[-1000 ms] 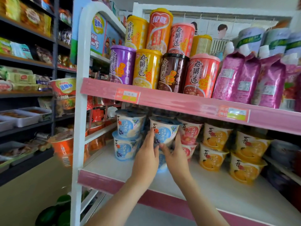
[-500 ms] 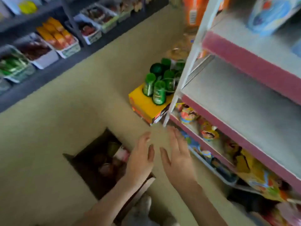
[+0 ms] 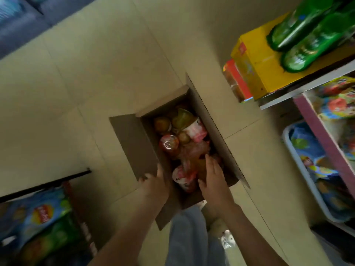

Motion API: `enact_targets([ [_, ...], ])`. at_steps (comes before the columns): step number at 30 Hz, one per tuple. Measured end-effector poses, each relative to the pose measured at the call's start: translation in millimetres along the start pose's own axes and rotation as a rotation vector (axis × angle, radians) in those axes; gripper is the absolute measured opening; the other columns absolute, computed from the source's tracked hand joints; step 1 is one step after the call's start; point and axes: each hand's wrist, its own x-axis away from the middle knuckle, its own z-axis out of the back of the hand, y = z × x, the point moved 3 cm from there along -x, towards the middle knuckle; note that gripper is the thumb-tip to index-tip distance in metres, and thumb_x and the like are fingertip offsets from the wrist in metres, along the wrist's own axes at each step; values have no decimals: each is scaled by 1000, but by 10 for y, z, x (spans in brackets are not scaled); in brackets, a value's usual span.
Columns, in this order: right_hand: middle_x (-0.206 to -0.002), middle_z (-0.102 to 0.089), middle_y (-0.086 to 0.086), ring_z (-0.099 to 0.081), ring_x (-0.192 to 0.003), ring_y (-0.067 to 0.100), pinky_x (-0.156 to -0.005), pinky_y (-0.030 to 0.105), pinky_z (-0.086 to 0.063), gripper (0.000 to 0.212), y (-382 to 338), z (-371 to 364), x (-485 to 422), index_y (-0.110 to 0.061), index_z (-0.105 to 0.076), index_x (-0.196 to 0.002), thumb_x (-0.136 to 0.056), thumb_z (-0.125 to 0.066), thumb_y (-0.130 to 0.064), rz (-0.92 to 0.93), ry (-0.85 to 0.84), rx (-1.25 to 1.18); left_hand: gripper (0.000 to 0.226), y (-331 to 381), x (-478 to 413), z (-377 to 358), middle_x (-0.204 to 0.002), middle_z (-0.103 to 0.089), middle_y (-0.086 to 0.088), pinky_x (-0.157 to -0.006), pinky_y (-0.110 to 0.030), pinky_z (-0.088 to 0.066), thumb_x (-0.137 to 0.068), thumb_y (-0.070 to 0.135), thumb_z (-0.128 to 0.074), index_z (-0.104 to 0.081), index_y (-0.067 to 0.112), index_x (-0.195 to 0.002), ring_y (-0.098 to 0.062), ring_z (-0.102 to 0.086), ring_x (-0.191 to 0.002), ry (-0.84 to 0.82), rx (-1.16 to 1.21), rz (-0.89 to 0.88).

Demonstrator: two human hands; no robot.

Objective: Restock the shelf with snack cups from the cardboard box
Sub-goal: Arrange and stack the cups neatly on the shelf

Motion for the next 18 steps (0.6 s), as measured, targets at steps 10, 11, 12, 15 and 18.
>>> enact_targets([
  [10, -158, 3, 0, -9, -145, 26, -115, 45, -24, 106, 558, -381, -353, -32, 14, -148, -83, -69, -20, -199, -353, 28, 87, -197, -536, -317, -152, -20, -23, -103, -49, -35, -85, 63, -37, 11, 28, -149, -43, -37, -128, -216, 309, 109],
  [11, -158, 3, -1, -10, -145, 27, -115, 45, -25, 106, 589, -405, -369, -33, 14, -148, -83, -68, -19, -207, -367, 22, 87, -130, -549, -266, -149, -27, -24, -102, -49, -36, -84, 68, -31, 11, 27, -149, -42, -39, -127, -204, 254, 127],
  [12, -158, 3, -1, -10, -144, 27, -114, 44, -25, 106, 615, -425, -371, -33, 15, -148, -83, -68, -18, -206, -375, 18, 90, -57, -552, -212, -144, -35, -27, -103, -48, -36, -85, 71, -27, 14, 23, -149, -41, -41, -127, -158, 200, 153],
  [15, -157, 4, -2, -8, -144, 27, -113, 39, -24, 105, 697, -488, -315, -32, 14, -148, -84, -67, -16, -154, -396, 39, 88, 186, -500, -54, -153, -13, -25, -116, -45, -14, -90, 65, -25, 14, 12, -148, -36, -16, -142, 123, 139, 98],
  [18, -157, 4, -3, -7, -145, 24, -114, 33, -20, 105, 790, -543, -257, -31, 15, -148, -85, -68, -22, -57, -358, 55, 78, 459, -517, -160, -158, 4, -10, -118, -36, -1, -95, 55, -30, 9, 16, -150, -23, 0, -146, 237, 238, -170],
])
